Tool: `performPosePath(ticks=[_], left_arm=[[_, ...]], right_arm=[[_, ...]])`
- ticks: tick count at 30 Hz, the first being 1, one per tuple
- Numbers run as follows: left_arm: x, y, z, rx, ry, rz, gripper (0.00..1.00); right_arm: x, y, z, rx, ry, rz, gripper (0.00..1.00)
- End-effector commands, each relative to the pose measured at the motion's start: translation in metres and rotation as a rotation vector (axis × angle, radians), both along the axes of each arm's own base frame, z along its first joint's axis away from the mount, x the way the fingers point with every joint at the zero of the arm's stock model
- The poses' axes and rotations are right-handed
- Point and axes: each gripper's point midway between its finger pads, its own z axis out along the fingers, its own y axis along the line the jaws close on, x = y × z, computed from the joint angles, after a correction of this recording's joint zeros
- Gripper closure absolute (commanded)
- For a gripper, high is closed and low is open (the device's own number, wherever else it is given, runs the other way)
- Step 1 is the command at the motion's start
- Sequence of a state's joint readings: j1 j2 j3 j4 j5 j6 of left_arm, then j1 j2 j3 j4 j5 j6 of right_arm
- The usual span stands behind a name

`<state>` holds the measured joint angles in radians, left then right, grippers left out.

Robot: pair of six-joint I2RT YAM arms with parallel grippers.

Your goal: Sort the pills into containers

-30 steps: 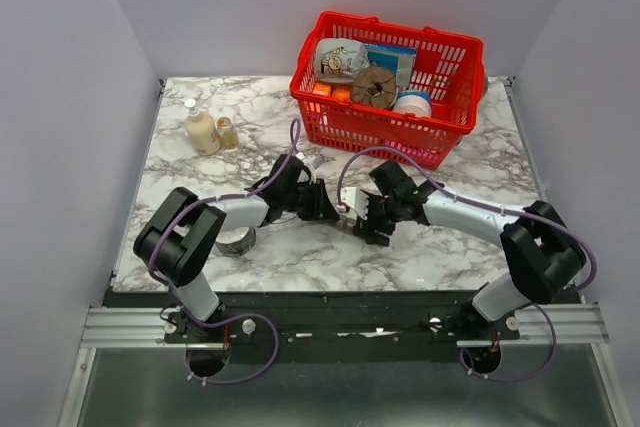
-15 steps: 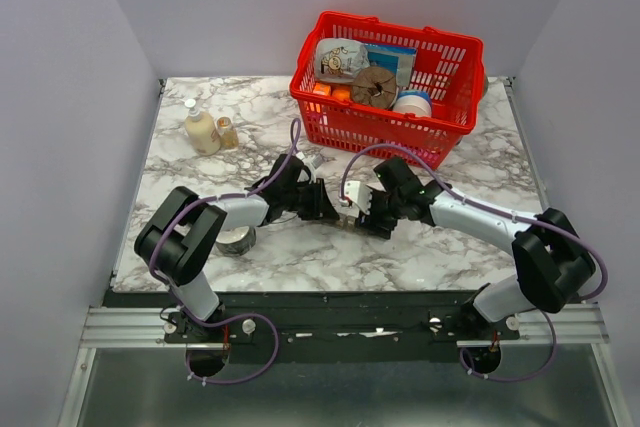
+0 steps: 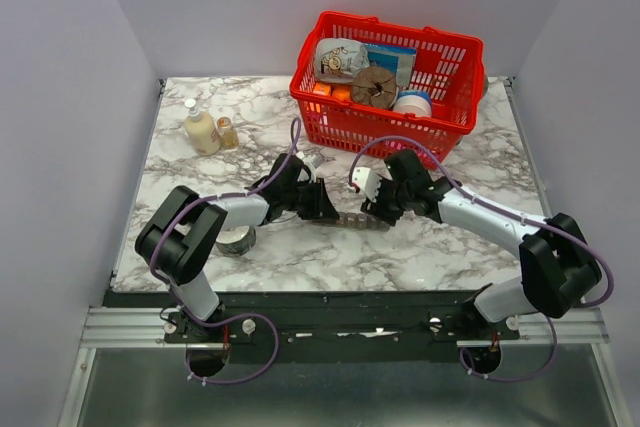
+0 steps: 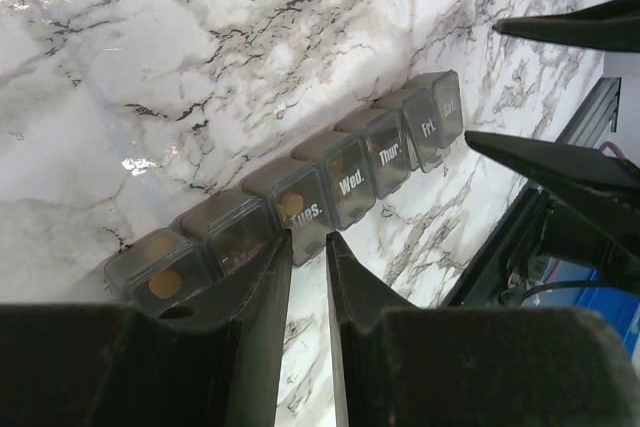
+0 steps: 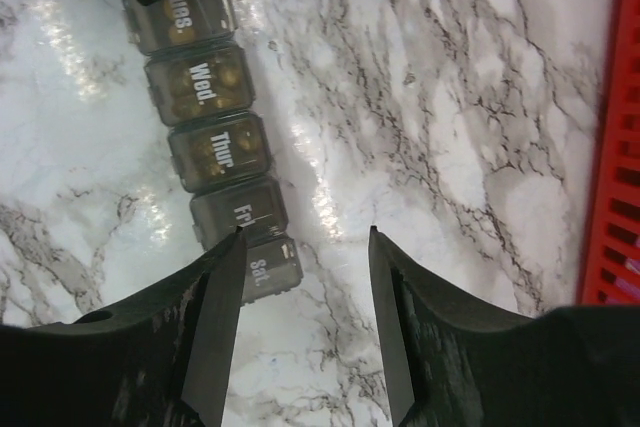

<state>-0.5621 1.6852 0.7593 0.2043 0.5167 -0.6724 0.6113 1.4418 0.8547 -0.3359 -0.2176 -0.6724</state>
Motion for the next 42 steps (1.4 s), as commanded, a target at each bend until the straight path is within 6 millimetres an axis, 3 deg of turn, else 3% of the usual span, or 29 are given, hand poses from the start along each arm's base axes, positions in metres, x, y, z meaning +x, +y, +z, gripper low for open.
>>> performPosePath(ticks=[1, 3, 4, 6, 9, 19, 26, 42], left_arm=[[-0.017, 0.026, -0.047, 0.151, 0.099, 0.01, 0.69], [-0.017, 0.026, -0.047, 0.15, 0.1, 0.009, 0.69], [-0.018, 0.026, -0.047, 0.149, 0.1, 0.008, 0.69], [-0.017, 0.026, -0.047, 0.149, 0.1, 0.01, 0.69], [-0.017, 0.025, -0.047, 0.149, 0.102, 0.006, 0.69], [-0.018, 0.025, -0.046, 0.146, 0.101, -0.003, 0.69], [-0.02, 0.026, -0.049, 0.149, 0.109, -0.006, 0.69], [-0.023, 0.028, -0.053, 0.155, 0.118, -0.01, 0.69]], right_arm=[[0.015, -0.006, 0.006, -0.005, -0.064, -0.061, 0.41], [0.011, -0.001, 0.009, 0.008, -0.053, -0.021, 0.38], [-0.001, 0.009, 0.011, 0.052, -0.015, 0.053, 0.34], [-0.02, 0.009, 0.005, 0.04, 0.049, 0.145, 0.19], [-0.034, 0.008, -0.008, 0.018, 0.114, 0.205, 0.11], [-0.014, 0.004, -0.027, -0.05, 0.101, 0.129, 0.12], [0.002, 0.003, -0.019, -0.05, 0.033, 0.069, 0.17], [0.016, 0.0, 0.003, -0.014, -0.051, -0.006, 0.27]])
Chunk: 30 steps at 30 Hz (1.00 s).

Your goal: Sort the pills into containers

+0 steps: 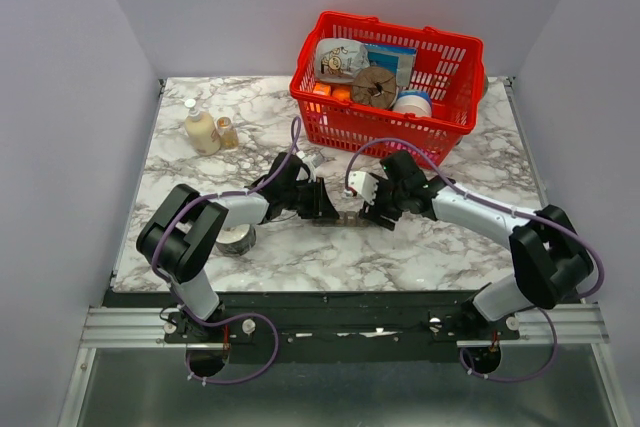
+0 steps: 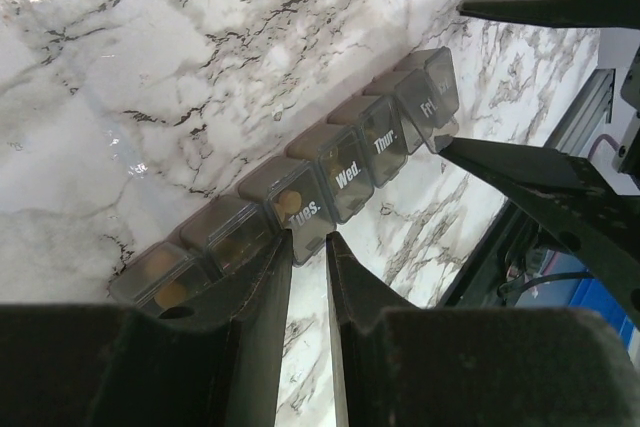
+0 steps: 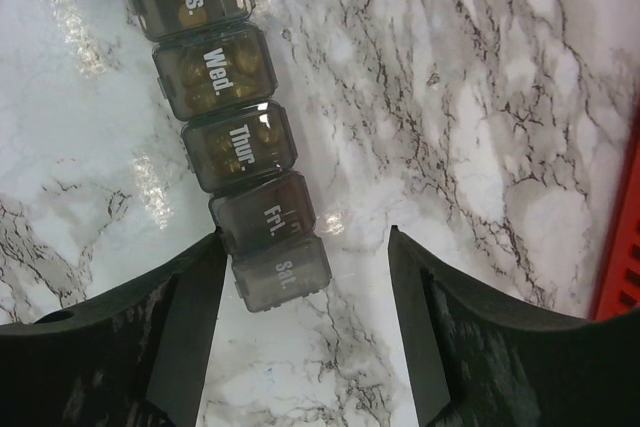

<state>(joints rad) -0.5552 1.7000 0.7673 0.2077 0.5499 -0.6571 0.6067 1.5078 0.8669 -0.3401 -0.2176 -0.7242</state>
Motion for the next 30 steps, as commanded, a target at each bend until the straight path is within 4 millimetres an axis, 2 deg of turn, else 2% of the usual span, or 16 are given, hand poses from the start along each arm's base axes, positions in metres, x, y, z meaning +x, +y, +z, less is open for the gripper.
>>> performPosePath(ticks=[1, 7, 11, 12, 15, 20, 26, 30], left_arm=[[-0.023, 0.03, -0.054, 0.17, 0.115, 0.016, 0.69], [-0.025, 0.031, -0.056, 0.176, 0.123, 0.009, 0.7], [-0.025, 0.031, -0.056, 0.179, 0.123, 0.007, 0.7], [-0.025, 0.031, -0.057, 0.181, 0.125, 0.007, 0.7], [-0.027, 0.031, -0.058, 0.181, 0.128, 0.003, 0.7], [-0.027, 0.031, -0.059, 0.181, 0.132, 0.0, 0.7], [-0.027, 0.03, -0.059, 0.179, 0.133, -0.002, 0.7], [-0.027, 0.03, -0.06, 0.178, 0.133, -0.004, 0.7]], right_arm=[[0.015, 0.001, 0.023, 0.041, -0.08, -0.045, 0.27], [0.021, -0.001, 0.026, 0.043, -0.105, -0.071, 0.3], [0.035, -0.004, 0.022, 0.021, -0.135, -0.12, 0.41], [0.038, -0.004, 0.023, 0.02, -0.139, -0.136, 0.46], [0.044, -0.004, 0.021, 0.008, -0.143, -0.161, 0.52], [0.048, -0.002, 0.014, 0.0, -0.129, -0.166, 0.53], [0.054, -0.003, -0.005, -0.05, -0.099, -0.181, 0.53], [0.052, -0.004, -0.007, -0.055, -0.086, -0.184, 0.48]])
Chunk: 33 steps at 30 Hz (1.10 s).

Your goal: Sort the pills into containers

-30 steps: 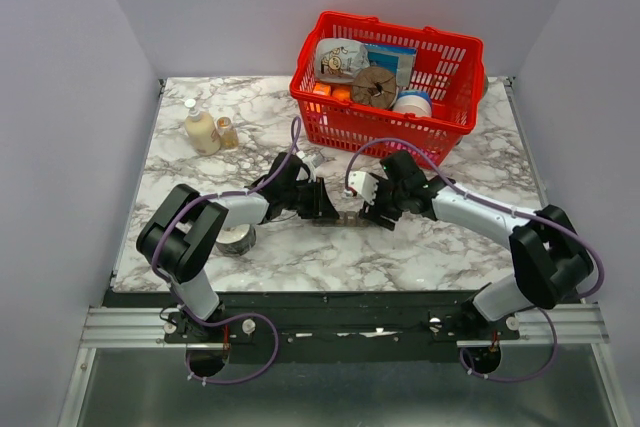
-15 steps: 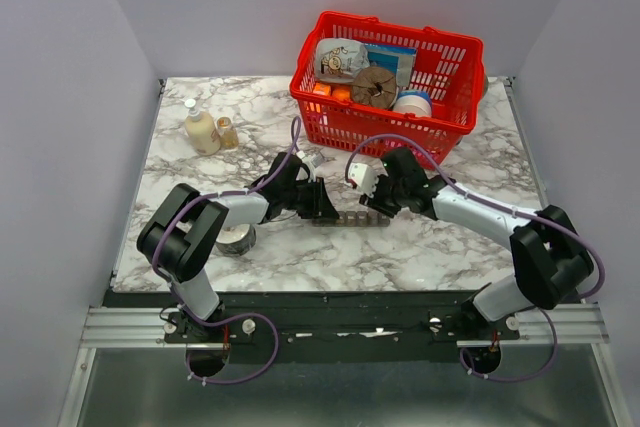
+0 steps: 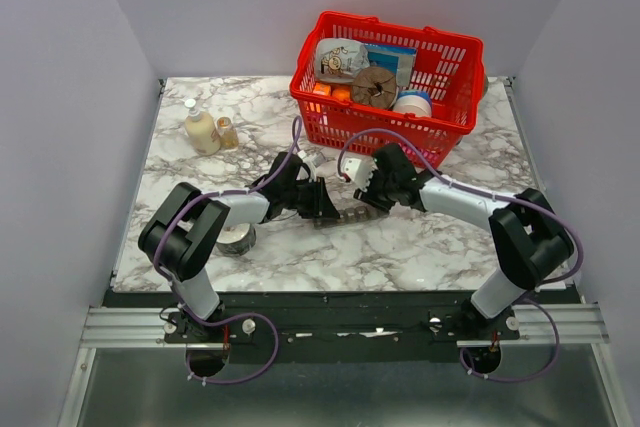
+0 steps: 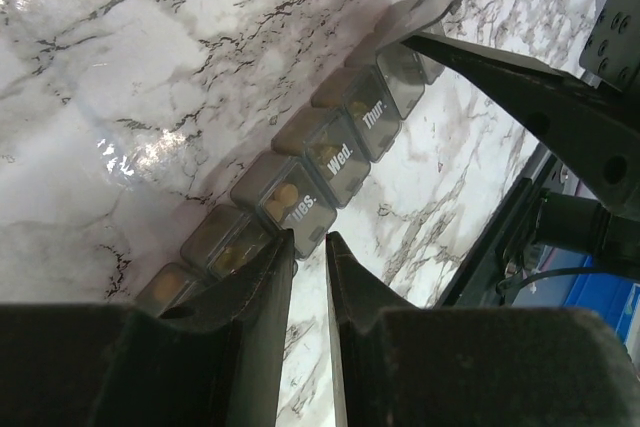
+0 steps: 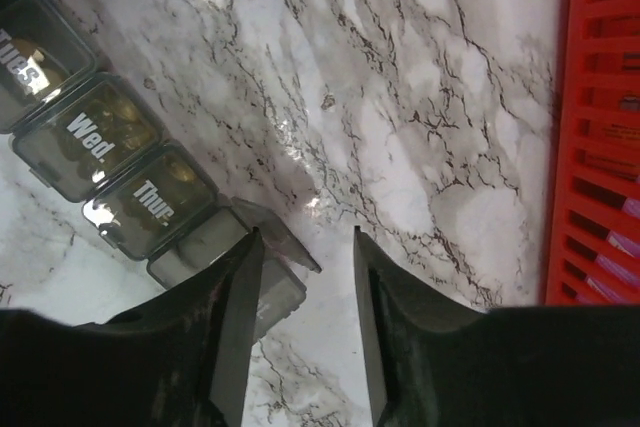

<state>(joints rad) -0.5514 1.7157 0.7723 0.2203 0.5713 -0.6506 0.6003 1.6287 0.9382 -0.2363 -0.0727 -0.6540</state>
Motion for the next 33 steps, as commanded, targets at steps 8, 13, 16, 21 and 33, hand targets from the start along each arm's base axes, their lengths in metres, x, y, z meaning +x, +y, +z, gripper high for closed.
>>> performPosePath(ticks=[8, 13, 16, 21, 33], left_arm=[[-0.027, 0.031, -0.057, 0.186, 0.126, 0.011, 0.7], [-0.028, 0.031, -0.058, 0.189, 0.132, 0.007, 0.69], [-0.028, 0.032, -0.058, 0.19, 0.133, 0.006, 0.69], [-0.028, 0.031, -0.058, 0.188, 0.133, 0.001, 0.69], [-0.028, 0.031, -0.057, 0.185, 0.126, 0.001, 0.69]], right_arm=[[-0.004, 0.013, 0.046, 0.134, -0.033, 0.027, 0.34], [0.004, 0.012, 0.036, 0.123, -0.003, 0.004, 0.36], [0.009, 0.014, 0.027, 0.107, 0.018, -0.005, 0.37], [0.021, 0.012, 0.02, 0.072, 0.014, -0.029, 0.39], [0.031, 0.01, -0.004, 0.019, 0.055, -0.054, 0.4]])
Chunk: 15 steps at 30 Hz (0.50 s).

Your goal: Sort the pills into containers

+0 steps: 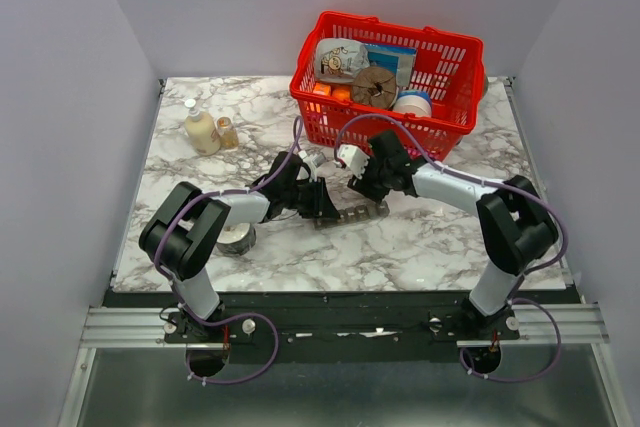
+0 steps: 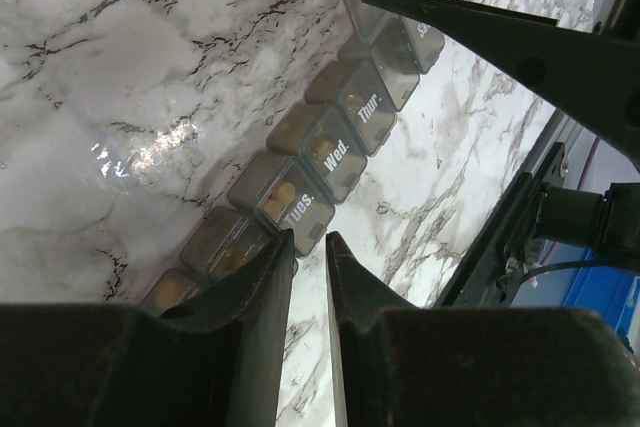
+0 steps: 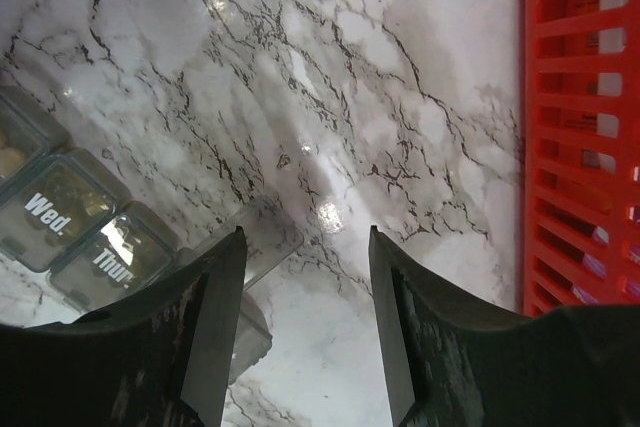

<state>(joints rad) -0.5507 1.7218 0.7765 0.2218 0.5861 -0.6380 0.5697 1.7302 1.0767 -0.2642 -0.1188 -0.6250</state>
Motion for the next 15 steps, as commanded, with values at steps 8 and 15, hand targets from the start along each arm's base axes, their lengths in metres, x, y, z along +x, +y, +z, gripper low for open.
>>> performPosePath(ticks=[8, 15], left_arm=[[-0.025, 0.033, -0.054, 0.188, 0.115, 0.027, 0.68], [-0.01, 0.026, -0.019, 0.142, 0.043, 0.049, 0.62]], right_arm=[[-0.005, -0.002, 0.004, 0.015, 0.064, -0.001, 0.36], [-0.028, 0.006, 0.059, 0.142, 0.028, 0.127, 0.19]])
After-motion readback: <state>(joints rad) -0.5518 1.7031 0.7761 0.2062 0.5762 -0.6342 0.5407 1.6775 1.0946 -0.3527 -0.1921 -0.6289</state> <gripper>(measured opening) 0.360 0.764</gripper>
